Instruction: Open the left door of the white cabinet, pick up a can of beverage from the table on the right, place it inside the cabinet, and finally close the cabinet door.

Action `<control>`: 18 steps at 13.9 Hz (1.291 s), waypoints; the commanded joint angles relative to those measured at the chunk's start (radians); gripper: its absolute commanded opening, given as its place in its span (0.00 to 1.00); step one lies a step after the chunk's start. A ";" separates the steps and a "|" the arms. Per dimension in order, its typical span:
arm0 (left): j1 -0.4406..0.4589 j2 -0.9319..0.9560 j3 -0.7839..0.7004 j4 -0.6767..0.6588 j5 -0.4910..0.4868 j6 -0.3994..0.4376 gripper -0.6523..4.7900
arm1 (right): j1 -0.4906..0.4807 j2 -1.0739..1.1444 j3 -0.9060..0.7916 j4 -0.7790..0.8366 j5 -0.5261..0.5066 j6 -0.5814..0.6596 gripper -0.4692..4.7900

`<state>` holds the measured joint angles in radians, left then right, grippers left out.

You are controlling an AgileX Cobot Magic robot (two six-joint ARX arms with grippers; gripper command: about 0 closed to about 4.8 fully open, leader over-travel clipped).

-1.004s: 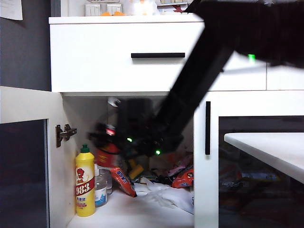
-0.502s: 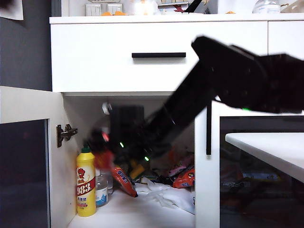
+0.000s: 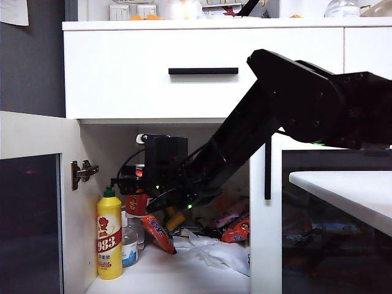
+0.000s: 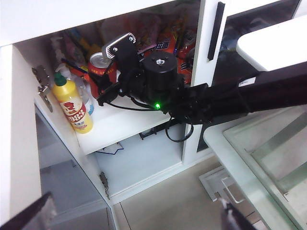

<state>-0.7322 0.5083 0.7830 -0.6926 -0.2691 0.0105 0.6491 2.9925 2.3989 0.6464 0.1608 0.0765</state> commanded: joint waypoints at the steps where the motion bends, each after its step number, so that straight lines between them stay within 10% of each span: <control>1: 0.000 -0.002 -0.002 0.010 0.001 -0.002 1.00 | 0.001 -0.018 0.013 0.057 0.026 -0.074 0.42; 6: 0.000 -0.002 -0.002 0.008 0.001 -0.007 1.00 | -0.009 -0.018 0.013 0.032 0.163 -0.120 0.42; 18: 0.000 -0.006 -0.002 0.009 0.001 -0.025 1.00 | -0.067 -0.005 0.022 0.061 0.126 -0.019 0.42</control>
<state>-0.7322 0.5030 0.7830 -0.6991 -0.2695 -0.0154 0.5812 3.0016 2.4069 0.6342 0.2848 0.0490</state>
